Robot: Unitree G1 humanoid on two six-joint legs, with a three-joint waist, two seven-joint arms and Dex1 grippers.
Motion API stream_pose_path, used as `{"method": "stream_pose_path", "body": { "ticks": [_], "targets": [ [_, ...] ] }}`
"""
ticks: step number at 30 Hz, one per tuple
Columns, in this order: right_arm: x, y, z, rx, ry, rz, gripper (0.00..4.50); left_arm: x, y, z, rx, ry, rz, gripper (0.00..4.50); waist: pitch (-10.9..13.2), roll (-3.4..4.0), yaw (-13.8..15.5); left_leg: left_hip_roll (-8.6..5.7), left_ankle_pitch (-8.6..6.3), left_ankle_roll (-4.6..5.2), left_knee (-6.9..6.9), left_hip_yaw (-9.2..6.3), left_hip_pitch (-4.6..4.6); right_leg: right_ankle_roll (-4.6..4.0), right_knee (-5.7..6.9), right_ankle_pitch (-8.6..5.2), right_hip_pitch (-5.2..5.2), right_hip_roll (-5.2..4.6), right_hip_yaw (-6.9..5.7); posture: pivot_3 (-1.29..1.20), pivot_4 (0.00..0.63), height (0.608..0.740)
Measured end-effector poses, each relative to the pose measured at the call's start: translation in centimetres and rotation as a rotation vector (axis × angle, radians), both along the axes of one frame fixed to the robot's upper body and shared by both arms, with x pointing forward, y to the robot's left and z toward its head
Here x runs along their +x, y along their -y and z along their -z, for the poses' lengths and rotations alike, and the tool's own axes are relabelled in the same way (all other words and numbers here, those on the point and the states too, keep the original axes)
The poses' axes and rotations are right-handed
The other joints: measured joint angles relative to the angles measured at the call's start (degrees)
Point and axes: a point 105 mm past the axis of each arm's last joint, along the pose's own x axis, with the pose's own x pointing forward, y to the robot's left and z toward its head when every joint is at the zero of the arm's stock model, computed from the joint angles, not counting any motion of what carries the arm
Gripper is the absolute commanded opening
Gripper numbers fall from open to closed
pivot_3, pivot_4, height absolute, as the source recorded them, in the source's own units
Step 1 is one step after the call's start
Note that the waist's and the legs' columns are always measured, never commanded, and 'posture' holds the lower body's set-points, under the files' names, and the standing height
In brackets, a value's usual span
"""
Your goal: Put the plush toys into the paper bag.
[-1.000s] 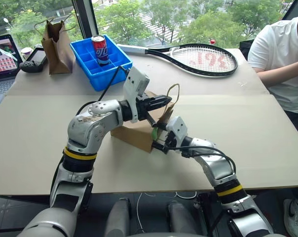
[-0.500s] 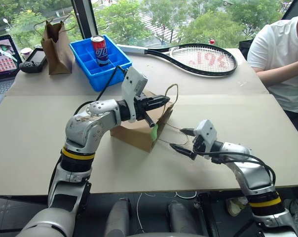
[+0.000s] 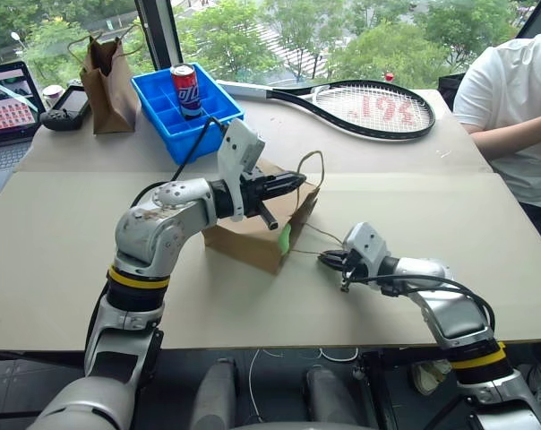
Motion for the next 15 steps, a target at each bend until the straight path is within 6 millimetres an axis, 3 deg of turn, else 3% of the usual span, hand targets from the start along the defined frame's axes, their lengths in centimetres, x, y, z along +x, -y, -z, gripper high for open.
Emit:
{"method": "stream_pose_path", "body": {
  "ticks": [3, 5, 9, 15],
  "targets": [
    [0.3, 0.3, -3.4, 0.008, 0.091, -0.033, 0.03, 0.7, -0.9, -1.2, 0.001, 0.036, -0.029, 0.0, 0.0, 0.0, -0.1, 0.0, 0.0, 0.0, -0.01, 0.0, 0.0, 0.04, 0.01, -0.02, -0.03, 0.0, 0.0, 0.0, 0.15, 0.74],
    [0.4, -0.1, -7.7, 0.027, 0.194, -0.091, 0.03, 1.2, -1.3, -2.4, -0.005, 0.079, -0.046, 0.0, 0.0, 0.0, -0.3, 0.01, 0.0, 0.0, -0.03, 0.0, 0.0, 0.07, 0.01, -0.03, -0.05, 0.01, 0.0, 0.0, 0.15, 0.74],
    [-0.7, -1.6, -14.4, 0.023, 0.372, -0.212, 0.03, 2.4, -2.5, -4.5, -0.006, 0.152, -0.098, 0.0, 0.0, 0.0, -0.2, 0.01, 0.0, 0.0, -0.1, -0.02, 0.0, 0.04, -0.03, -0.03, -0.02, 0.02, -0.02, 0.0, 0.15, 0.74],
    [-1.6, -2.9, -19.4, -0.013, 0.468, -0.315, 0.03, 3.6, -4.1, -6.3, -0.026, 0.208, -0.162, 0.0, 0.0, -0.01, 0.2, 0.0, -0.01, 0.0, -0.12, 0.02, -0.09, 0.01, -0.1, -0.02, -0.06, -0.03, -0.02, 0.0, 0.15, 0.74]
  ]
}}
